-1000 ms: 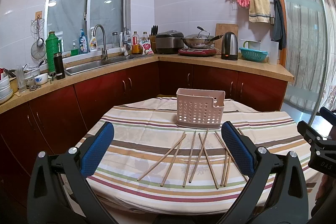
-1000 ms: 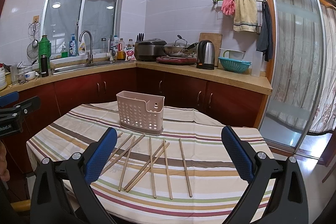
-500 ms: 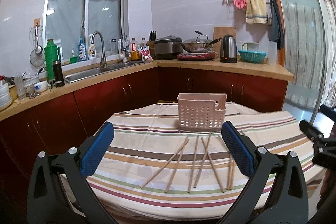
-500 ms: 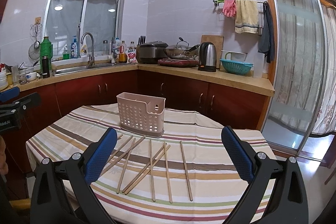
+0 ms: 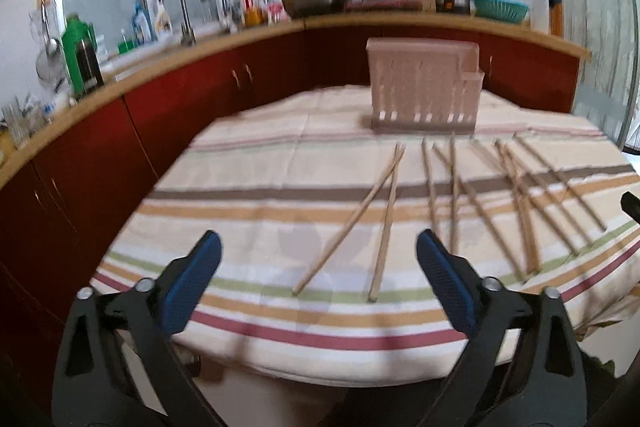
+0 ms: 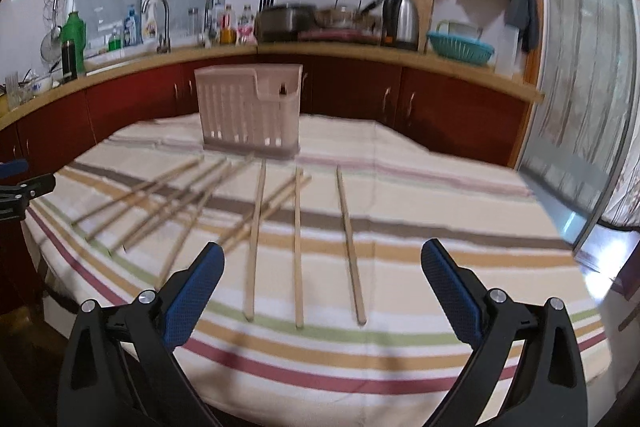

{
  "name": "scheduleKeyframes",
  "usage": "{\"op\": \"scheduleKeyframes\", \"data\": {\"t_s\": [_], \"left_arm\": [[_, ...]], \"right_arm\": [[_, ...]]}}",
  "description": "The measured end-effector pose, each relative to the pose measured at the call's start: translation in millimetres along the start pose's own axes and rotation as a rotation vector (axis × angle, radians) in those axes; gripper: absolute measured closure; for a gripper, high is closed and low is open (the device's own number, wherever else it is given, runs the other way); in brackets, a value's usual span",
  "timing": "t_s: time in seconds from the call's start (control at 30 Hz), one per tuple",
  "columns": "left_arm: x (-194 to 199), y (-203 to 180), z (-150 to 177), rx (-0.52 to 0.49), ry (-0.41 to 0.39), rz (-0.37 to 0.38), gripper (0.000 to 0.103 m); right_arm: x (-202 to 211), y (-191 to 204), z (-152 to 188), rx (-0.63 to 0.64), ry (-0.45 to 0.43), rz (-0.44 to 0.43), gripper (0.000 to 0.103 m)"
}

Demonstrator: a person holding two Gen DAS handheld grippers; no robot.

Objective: Organize utensils
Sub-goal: 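Lower the left tool toward a wooden chopstick and close its fingers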

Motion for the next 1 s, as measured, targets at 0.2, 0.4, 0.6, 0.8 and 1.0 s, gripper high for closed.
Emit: {"op": "scheduleKeyframes", "data": {"t_s": [0.2, 0.4, 0.6, 0.8, 1.0], "left_arm": [[-34.6, 10.5, 23.8, 0.007, 0.088, 0.022, 0.029], [-56.0, 10.1, 34.7, -0.048, 0.135, -0.011, 0.037], [-66.6, 11.3, 35.5, -0.031, 0.174, 0.049, 0.040], [-75.9, 13.1, 40.1, -0.058, 0.222, 0.066, 0.045], [-80.0, 18.5, 40.7, 0.009, 0.246, 0.156, 0.057]], "right_arm": [[-21.1, -7.0, 16.5, -0.026, 0.072, -0.034, 0.040], [-31.5, -11.6, 25.2, -0.047, 0.096, -0.054, 0.042], [-39.0, -12.0, 27.8, -0.053, 0.114, -0.064, 0.042], [-42.0, -14.2, 27.7, -0.066, 0.118, -0.066, 0.042], [-43.3, -14.1, 27.6, -0.069, 0.121, -0.068, 0.042]]}}
Point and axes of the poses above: each gripper's, at about its wrist camera, not at the fingertips, and x roughly against the way its jaws point, y to its left, z to its underside, the point moved 7 cm from there along -x, roughly the way its jaws point, and after that the axes turned 4 degrees about x, right-handed, at the moved point
